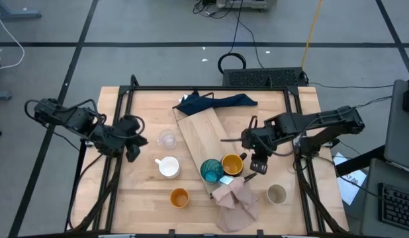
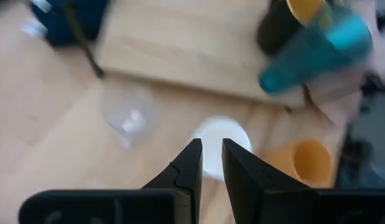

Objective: Stack small to large cups/mugs on shelf
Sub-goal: Put the black mug on the shelf

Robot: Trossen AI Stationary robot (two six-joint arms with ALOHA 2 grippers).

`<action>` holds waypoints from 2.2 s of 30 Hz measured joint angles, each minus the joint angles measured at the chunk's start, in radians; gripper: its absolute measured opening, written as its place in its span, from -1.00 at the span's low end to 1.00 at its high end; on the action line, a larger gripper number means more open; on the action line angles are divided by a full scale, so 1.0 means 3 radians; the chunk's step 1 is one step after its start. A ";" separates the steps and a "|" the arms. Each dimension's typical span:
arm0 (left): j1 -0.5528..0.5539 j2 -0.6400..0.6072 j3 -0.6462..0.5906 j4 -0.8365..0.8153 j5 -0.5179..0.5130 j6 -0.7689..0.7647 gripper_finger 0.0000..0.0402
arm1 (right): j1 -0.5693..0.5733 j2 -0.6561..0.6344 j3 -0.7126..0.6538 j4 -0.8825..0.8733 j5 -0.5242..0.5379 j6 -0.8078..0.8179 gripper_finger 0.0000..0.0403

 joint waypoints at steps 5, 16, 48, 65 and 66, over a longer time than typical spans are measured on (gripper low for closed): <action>-0.0074 0.0269 0.0000 -0.0179 0.0477 0.0116 -0.70 | 0.0167 0.0001 0.0000 -0.0052 0.0000 0.0100 -0.46; -0.0145 0.0908 0.0000 -0.0104 0.0688 0.0404 -0.70 | 0.0303 0.0001 0.0000 -0.0017 0.0008 0.0241 -0.46; -0.0210 0.1755 -0.0001 0.0532 0.0680 0.1582 -0.23 | 0.0623 -0.0256 -0.0001 0.0054 0.0003 0.0484 -0.46; -0.0211 0.2126 -0.0001 0.0773 0.0784 0.1414 -0.30 | 0.0647 -0.0256 -0.0001 0.0053 0.0014 0.0545 -0.46; -0.0214 0.2140 -0.0001 0.0763 0.0782 0.1412 -0.31 | 0.0648 -0.0256 -0.0001 0.0054 0.0014 0.0539 -0.46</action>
